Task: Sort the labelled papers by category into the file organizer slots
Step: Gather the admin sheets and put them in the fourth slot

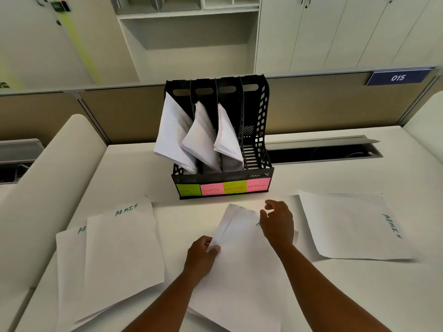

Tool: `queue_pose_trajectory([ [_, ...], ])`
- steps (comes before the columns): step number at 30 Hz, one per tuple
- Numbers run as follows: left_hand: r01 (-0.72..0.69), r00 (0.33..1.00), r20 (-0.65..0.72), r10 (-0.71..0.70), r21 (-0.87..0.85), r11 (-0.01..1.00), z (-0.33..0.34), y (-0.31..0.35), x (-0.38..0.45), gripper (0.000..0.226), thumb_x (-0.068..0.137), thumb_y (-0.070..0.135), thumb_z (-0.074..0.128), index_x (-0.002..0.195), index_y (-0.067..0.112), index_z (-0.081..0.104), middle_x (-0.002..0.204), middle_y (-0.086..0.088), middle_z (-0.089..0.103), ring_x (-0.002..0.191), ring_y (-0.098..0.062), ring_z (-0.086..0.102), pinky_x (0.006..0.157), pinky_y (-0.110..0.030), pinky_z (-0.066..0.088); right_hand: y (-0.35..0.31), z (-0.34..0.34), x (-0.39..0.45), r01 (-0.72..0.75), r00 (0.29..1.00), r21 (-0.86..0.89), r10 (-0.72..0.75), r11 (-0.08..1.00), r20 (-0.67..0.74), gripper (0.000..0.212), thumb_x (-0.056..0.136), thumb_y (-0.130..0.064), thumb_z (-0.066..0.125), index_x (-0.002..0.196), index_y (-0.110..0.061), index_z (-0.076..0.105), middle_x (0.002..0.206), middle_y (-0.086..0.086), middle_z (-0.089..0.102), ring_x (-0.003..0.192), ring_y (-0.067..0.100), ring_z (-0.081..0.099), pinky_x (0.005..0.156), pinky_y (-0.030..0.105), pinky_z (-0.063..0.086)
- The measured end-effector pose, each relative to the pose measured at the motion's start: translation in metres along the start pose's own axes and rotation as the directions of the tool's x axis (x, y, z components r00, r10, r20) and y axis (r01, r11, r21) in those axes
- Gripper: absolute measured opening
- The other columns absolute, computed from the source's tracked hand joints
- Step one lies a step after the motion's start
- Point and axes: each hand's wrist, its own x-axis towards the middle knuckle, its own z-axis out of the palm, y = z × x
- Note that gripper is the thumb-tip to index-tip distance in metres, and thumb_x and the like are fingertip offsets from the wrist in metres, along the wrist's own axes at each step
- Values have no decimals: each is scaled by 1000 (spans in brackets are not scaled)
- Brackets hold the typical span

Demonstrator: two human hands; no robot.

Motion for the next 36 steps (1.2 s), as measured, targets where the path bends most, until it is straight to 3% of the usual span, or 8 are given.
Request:
queue_pose_trajectory([
  [7,65,993,-73,-96,-353,933,-9,-15,-19,33,83,31,74,110,20,59,99,5,68,86,-12,66,67,-21,53,33,-15,-25,-202,978,-207,209,957,9,65,76,-32,75,129,-10,46,125,13,49,120,32,43,93,46,45],
  [10,83,988,-84,-126,-398,914,-12,-14,-25,37,81,36,75,110,21,58,98,6,66,86,-11,64,66,-19,51,43,-17,-28,-309,942,-100,318,946,107,76,75,-34,76,137,-9,40,122,10,59,120,31,50,95,44,44],
  [13,90,983,-108,-149,-424,901,-14,-16,-28,38,81,39,73,111,21,57,101,3,66,90,-18,63,78,-29,52,48,-18,-31,-333,934,61,321,941,155,53,78,-22,70,127,-11,51,86,0,68,87,24,63,75,32,49],
  [16,91,975,-140,-172,-455,886,-15,-17,-34,33,87,40,65,113,20,59,99,6,64,90,-17,60,81,-30,48,47,-22,-32,-311,947,83,301,947,112,14,81,-17,60,93,-13,66,84,5,69,76,24,61,70,36,53],
  [24,122,960,-177,-218,-437,891,-13,-17,-45,42,95,41,54,125,11,55,106,-1,60,92,-18,53,85,-30,42,48,-28,-39,-324,946,91,321,942,45,12,87,-16,51,90,-17,63,82,6,65,78,28,59,68,32,44],
  [29,175,978,-36,-204,-384,907,-7,-10,-51,30,85,58,57,93,28,53,85,15,59,77,-5,55,80,-27,43,33,-22,-49,-312,947,158,293,937,133,7,83,-18,57,80,-19,63,77,2,66,72,23,60,66,33,49],
  [33,128,992,40,-122,-403,906,-3,-5,-56,25,79,45,73,95,28,65,93,11,70,82,-2,64,64,-15,48,26,-18,-53,-290,946,160,256,944,199,10,80,-27,65,81,-17,64,75,-4,66,72,20,62,69,33,51],
  [36,119,993,41,-112,-397,910,0,-2,-57,26,82,38,74,101,22,67,95,7,71,87,-10,67,75,-23,52,28,-21,-54,-287,956,113,277,951,98,21,80,-35,69,92,-19,64,85,-7,65,82,19,61,72,29,45],
])
